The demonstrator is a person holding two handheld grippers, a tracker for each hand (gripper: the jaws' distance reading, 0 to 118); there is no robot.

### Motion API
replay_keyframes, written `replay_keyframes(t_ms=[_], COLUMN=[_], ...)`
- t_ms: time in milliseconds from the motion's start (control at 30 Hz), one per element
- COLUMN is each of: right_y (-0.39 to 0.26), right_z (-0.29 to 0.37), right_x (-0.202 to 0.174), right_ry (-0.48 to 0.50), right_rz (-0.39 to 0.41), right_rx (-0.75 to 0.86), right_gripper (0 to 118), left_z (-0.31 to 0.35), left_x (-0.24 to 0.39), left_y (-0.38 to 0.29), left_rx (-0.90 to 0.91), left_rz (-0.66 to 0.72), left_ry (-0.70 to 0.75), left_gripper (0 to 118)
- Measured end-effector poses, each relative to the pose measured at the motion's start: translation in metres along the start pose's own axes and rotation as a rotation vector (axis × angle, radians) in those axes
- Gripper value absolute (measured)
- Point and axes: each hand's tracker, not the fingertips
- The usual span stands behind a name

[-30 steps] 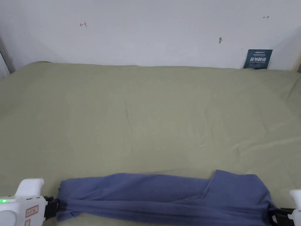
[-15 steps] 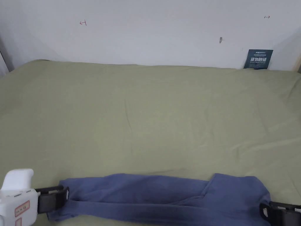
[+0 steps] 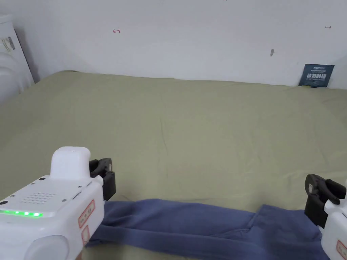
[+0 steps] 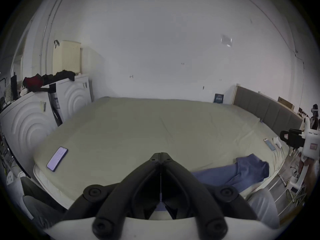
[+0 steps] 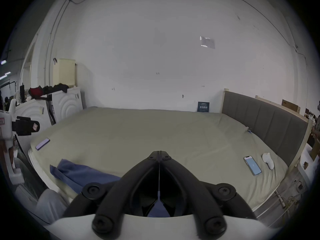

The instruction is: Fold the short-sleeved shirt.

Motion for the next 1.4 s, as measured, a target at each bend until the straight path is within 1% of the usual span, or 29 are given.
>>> replay_keyframes(t_ms=[67,167,233,300,333,400,467,533,567,600,633,700,800,833,867,900,933,967,1000,1033,1067,1133,1167,1233,1300,1367,1400], right_y=[-0.001,-0.005,-0.006,-0.008,-0.009,-0.011,-0.013,-0.015,-0.016,-0.017,-0.017,-0.019,-0.024,-0.026,-0.027,-0.028,-0.027,-0.027,-0.026,-0.026,-0.026,-0.027,-0.028,-0.03,-0.032,-0.034,-0.035], right_z=[0.001,-0.003,-0.007,-0.011,-0.012,-0.015,-0.015,-0.017,-0.017,-0.017,-0.018,-0.019,-0.023,-0.024,-0.025,-0.026,-0.028,-0.03,-0.031,-0.033,-0.034,-0.038,-0.04,-0.04,-0.04,-0.041,-0.041], right_x=[-0.007,-0.01,-0.01,-0.01,-0.012,-0.014,-0.016,-0.019,-0.02,-0.02,-0.021,-0.023,-0.024,-0.024,-0.023,-0.023,-0.024,-0.023,-0.023,-0.022,-0.022,-0.021,-0.02,-0.021,-0.021,-0.02,-0.019], right_ry=[0.011,0.027,0.041,0.046,0.042,0.041,0.04,0.034,0.024,0.015,0.01,-0.003,-0.022,-0.03,-0.036,-0.045,-0.052,-0.055,-0.06,-0.06,-0.057,-0.035,-0.021,-0.025,-0.022,-0.015,-0.011], right_rz=[-0.009,-0.018,-0.048,-0.058,-0.053,-0.037,-0.027,-0.006,0.0,0.005,0.008,0.006,0.008,0.005,0.009,0.015,0.02,0.023,0.021,0.017,0.01,-0.025,-0.037,-0.037,-0.04,-0.058,-0.07], right_rx=[0.003,0.001,-0.016,-0.025,-0.028,-0.045,-0.055,-0.076,-0.078,-0.082,-0.09,-0.113,-0.16,-0.166,-0.172,-0.179,-0.186,-0.192,-0.192,-0.197,-0.201,-0.227,-0.233,-0.239,-0.235,-0.241,-0.244], right_gripper=[3,3,3,3,3,3,3,3,3,3,3,3,3,3,3,3,3,3,3,3,3,3,3,3,3,3,3], left_z=[0.004,0.011,0.011,0.008,0.004,-0.011,-0.032,-0.062,-0.075,-0.091,-0.103,-0.132,-0.152,-0.159,-0.163,-0.164,-0.169,-0.172,-0.177,-0.182,-0.184,-0.194,-0.199,-0.204,-0.211,-0.213,-0.214], left_x=[0.001,-0.005,-0.015,-0.029,-0.04,-0.068,-0.1,-0.137,-0.155,-0.173,-0.182,-0.205,-0.213,-0.217,-0.218,-0.218,-0.216,-0.214,-0.212,-0.212,-0.213,-0.211,-0.21,-0.206,-0.2,-0.188,-0.181], left_y=[0.0,-0.004,-0.001,-0.003,-0.004,-0.007,-0.018,-0.031,-0.043,-0.053,-0.057,-0.069,-0.085,-0.09,-0.092,-0.093,-0.095,-0.096,-0.099,-0.104,-0.104,-0.106,-0.108,-0.109,-0.113,-0.115,-0.114], left_rx=[-0.006,0.034,0.029,0.004,-0.036,-0.127,-0.253,-0.419,-0.457,-0.515,-0.537,-0.641,-0.688,-0.697,-0.697,-0.702,-0.724,-0.739,-0.761,-0.797,-0.765,-0.768,-0.767,-0.762,-0.772,-0.785,-0.809], left_rz=[0.007,0.019,0.02,0.064,0.087,0.185,0.246,0.368,0.465,0.517,0.554,0.549,0.602,0.629,0.625,0.613,0.607,0.588,0.583,0.607,0.65,0.696,0.685,0.722,0.729,0.717,0.709], left_ry=[0.007,0.026,0.031,0.027,0.017,-0.031,-0.063,-0.151,-0.173,-0.189,-0.181,-0.234,-0.327,-0.346,-0.348,-0.352,-0.38,-0.368,-0.38,-0.442,-0.5,-0.516,-0.505,-0.547,-0.578,-0.581,-0.613], left_gripper=[0,0,0,0,0,0,0,0,0,0,0,0,0,0,1,17,54,97,116,116,116,116,116,116,116,116,116])
